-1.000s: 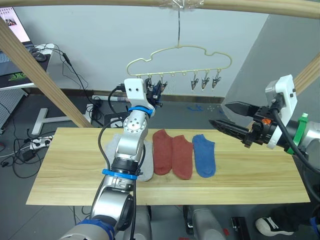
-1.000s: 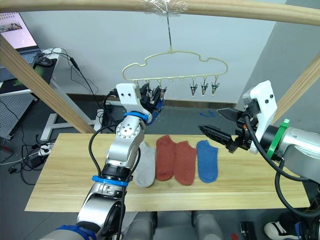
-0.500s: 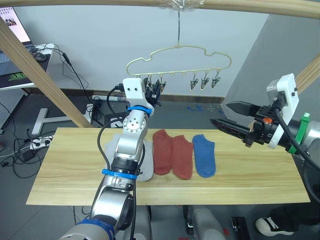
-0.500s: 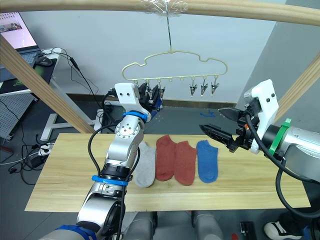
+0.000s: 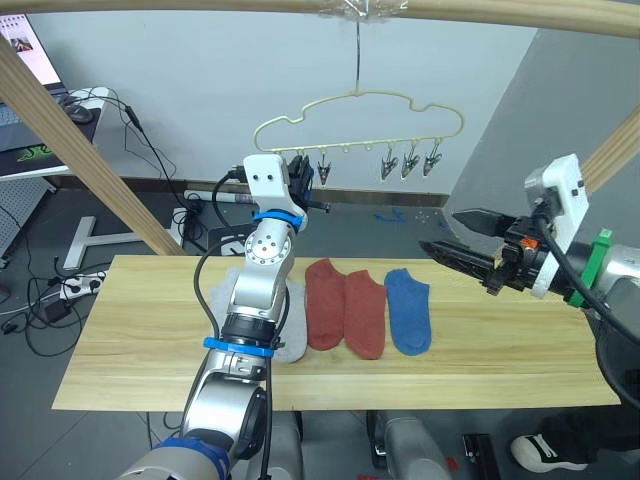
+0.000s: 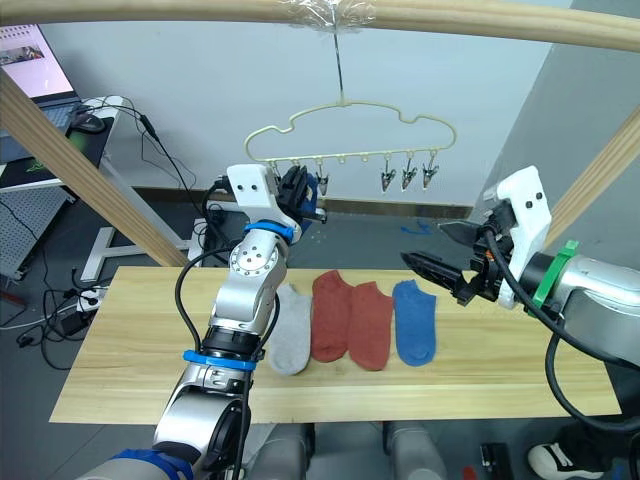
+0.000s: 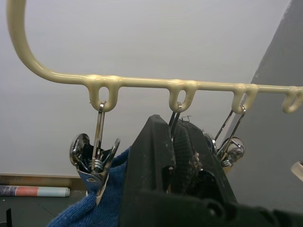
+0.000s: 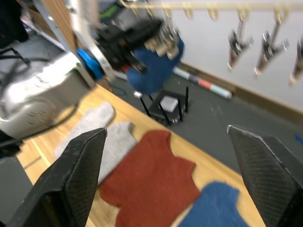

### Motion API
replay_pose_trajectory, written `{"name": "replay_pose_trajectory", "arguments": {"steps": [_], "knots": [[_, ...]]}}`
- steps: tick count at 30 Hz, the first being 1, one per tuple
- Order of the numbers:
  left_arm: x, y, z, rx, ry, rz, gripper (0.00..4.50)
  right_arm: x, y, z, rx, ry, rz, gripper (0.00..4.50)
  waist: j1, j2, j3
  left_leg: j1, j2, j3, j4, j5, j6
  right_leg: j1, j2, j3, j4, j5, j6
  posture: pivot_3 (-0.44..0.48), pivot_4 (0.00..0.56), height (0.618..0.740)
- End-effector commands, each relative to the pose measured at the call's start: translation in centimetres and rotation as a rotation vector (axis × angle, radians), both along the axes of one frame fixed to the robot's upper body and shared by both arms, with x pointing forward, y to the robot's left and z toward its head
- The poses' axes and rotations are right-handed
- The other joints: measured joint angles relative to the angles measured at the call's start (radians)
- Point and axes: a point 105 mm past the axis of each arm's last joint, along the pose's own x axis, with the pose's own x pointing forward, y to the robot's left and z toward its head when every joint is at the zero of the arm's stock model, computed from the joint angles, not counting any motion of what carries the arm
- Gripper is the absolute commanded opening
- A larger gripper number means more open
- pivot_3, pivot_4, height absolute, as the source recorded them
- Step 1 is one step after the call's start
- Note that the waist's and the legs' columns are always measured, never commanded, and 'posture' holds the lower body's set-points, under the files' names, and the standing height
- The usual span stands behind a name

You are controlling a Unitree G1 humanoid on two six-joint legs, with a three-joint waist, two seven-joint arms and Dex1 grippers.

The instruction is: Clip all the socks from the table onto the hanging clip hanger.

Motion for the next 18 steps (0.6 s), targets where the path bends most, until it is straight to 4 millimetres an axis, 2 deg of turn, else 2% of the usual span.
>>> {"name": "replay_pose_trajectory", "arguments": {"steps": [1,7,12,18], "knots": [[-0.4,-0.8,1.5,-0.039,-0.021,-0.054,0.0,1.7,-1.0,-3.5,-0.151,0.092,-0.044,4.39,0.0,0.0,0.0,0.0,0.0,0.0,0.0,0.0,0.0,0.0,0.0,0.0,0.0,0.0,0.0,-0.027,0.245,0.74],[-0.8,-1.5,1.7,-0.105,0.033,-0.158,0.0,4.4,-1.4,-9.7,-0.371,0.221,-0.032,4.39,0.0,0.0,0.0,0.0,0.0,0.0,-0.001,0.0,0.0,-0.001,0.0,0.0,0.0,0.0,0.0,-0.001,0.254,0.74],[-1.2,-1.9,1.9,-0.161,0.082,-0.237,0.0,5.8,-1.6,-12.9,-0.495,0.266,0.02,4.39,0.001,0.0,0.001,0.0,0.0,0.0,-0.001,0.0,0.0,-0.001,0.0,0.0,-0.002,0.0,0.0,0.014,0.262,0.74],[-1.5,-1.9,2.2,-0.206,0.123,-0.281,0.0,7.1,-1.4,-15.4,-0.59,0.27,0.084,4.39,0.003,0.0,0.001,0.0,0.0,0.0,-0.001,0.0,0.0,0.0,0.0,0.0,-0.003,0.0,0.0,0.03,0.269,0.74]]}}
